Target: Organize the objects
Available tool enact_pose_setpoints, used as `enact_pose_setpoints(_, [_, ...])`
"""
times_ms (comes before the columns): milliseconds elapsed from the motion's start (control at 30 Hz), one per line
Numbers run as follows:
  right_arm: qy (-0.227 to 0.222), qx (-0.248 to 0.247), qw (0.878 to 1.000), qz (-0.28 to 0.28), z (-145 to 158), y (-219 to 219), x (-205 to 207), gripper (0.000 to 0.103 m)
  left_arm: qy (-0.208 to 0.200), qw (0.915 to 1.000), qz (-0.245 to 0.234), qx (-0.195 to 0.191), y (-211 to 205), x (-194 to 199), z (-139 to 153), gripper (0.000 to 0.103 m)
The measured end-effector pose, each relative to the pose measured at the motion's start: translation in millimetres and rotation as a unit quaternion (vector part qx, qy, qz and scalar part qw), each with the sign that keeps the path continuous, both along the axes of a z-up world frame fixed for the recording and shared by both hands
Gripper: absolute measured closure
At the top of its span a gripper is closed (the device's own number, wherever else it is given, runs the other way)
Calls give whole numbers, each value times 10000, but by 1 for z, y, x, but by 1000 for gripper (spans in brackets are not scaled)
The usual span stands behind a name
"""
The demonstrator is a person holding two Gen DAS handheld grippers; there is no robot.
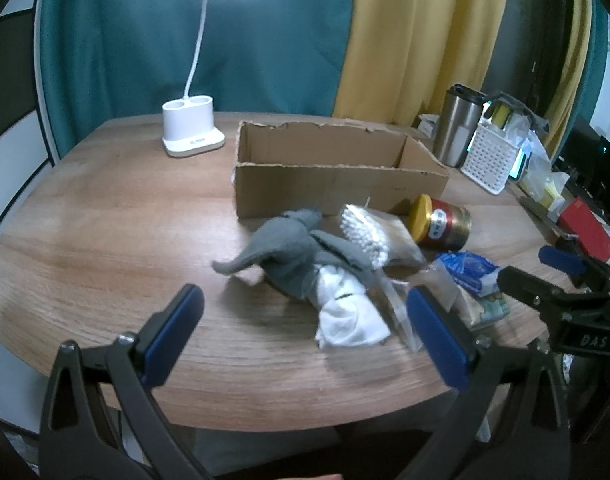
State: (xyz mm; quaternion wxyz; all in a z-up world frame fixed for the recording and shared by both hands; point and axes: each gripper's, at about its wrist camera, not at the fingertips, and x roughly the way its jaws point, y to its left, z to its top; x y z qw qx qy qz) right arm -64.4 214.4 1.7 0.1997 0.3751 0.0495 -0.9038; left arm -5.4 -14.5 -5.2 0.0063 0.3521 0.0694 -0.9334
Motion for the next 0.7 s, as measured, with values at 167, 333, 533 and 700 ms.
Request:
enact_pose_setpoints(167, [19, -21, 10000, -5, 2, 2, 0, 0, 11, 10000, -1, 18, 2, 1, 0, 1])
enact_pose_setpoints(333, [33, -28, 10000, -10, 3, 3, 0, 0, 5, 10000, 33, 30, 3, 1, 0, 1])
enact_pose_setpoints(533, [-2, -2, 10000, 10, 2, 4, 0, 0, -44, 10000, 16, 61, 3, -2, -3, 1])
enact_pose_setpoints(700, [4, -2, 10000, -16, 1, 4, -3, 0, -106, 9999, 22, 71, 5, -5, -6, 1])
